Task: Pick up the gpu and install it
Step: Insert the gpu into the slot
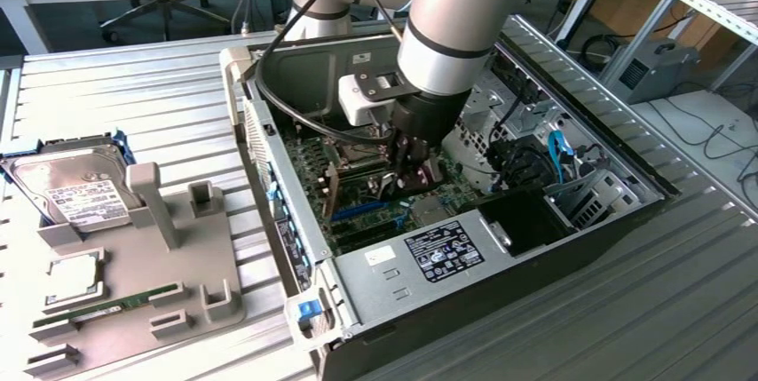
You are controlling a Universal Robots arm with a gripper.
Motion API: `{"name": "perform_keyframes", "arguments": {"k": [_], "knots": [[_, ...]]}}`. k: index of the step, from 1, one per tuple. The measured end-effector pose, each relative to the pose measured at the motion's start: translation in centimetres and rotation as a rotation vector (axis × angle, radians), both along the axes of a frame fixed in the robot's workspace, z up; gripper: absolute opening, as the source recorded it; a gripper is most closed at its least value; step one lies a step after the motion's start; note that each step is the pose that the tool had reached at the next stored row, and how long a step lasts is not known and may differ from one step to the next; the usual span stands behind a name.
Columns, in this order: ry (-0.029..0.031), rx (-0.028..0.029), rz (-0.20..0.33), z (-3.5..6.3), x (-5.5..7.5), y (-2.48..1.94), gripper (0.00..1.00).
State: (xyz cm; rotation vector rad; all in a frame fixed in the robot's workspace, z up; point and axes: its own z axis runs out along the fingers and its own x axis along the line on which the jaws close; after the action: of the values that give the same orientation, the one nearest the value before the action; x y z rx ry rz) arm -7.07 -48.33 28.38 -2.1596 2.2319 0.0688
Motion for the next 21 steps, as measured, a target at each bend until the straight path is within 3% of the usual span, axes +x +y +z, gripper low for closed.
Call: {"name": "perform_keyframes", "arguments": {"k": [21], "knots": [[0.0, 0.0, 0.0, -0.58, -0.01, -0.04, 0.26]]}}
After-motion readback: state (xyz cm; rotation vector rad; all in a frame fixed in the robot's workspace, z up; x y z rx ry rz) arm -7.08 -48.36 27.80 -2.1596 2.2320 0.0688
